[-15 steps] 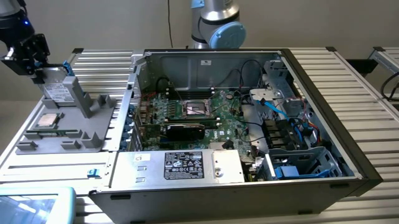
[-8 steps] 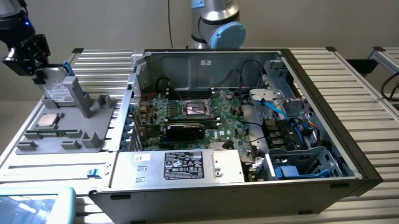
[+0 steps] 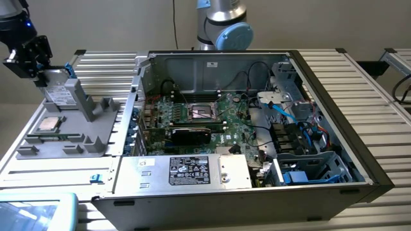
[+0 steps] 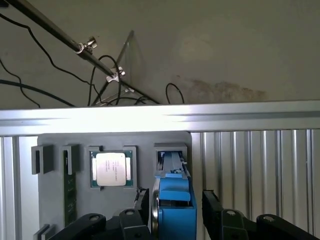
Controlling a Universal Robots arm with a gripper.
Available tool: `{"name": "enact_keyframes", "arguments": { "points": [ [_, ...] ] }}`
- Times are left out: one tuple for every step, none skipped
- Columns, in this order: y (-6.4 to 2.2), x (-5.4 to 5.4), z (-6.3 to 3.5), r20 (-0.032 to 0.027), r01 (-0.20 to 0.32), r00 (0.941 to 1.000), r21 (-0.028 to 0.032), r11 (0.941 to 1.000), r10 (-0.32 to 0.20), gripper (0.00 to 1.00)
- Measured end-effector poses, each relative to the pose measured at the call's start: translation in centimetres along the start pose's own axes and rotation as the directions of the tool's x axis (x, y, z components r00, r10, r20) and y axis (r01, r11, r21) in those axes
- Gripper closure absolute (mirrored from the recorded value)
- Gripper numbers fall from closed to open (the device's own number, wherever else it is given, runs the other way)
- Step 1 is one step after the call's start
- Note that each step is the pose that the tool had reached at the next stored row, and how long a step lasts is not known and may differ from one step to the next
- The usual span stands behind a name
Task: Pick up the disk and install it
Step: 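Pick up the disk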
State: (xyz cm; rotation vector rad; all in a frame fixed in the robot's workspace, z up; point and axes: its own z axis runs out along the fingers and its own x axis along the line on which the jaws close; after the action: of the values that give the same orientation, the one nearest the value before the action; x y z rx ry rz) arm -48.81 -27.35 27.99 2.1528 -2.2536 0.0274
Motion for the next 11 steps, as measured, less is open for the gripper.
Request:
{"name": "enact_keyframes", "arguments": {
  "points": [
    [0.0,0.0,0.0,-0.0002,0.0,1.0,-0.0003,1.0,0.0,0.45],
    [0.0,-0.01,0.01,-0.0005,0.0,1.0,-0.0003,1.0,0.0,0.45],
    [0.0,-0.01,0.02,-0.0008,0.0,1.0,-0.0003,1.0,0.0,0.45],
    [0.0,-0.01,0.02,-0.0011,0.0,1.0,-0.0004,1.0,0.0,0.45],
    [0.0,0.0,0.03,-0.0015,0.0,1.0,-0.0003,1.0,0.0,0.45],
    [0.0,0.01,0.04,-0.0018,0.0,1.0,-0.0001,1.0,0.0,0.45],
    [-0.01,0.06,0.04,-0.0021,0.0,1.0,-0.0001,1.0,0.0,0.45],
    [-0.01,0.09,0.04,-0.0024,-0.001,1.0,-0.0001,1.0,0.001,0.45],
    [-0.01,0.11,0.04,-0.0029,-0.001,1.0,-0.0001,1.0,0.001,0.45],
    [-0.01,0.11,0.04,-0.0034,-0.002,1.0,-0.0004,1.0,0.002,0.45],
    [0.0,0.12,0.05,-0.0035,-0.004,1.0,-0.0003,1.0,0.004,0.45]
  ]
}}
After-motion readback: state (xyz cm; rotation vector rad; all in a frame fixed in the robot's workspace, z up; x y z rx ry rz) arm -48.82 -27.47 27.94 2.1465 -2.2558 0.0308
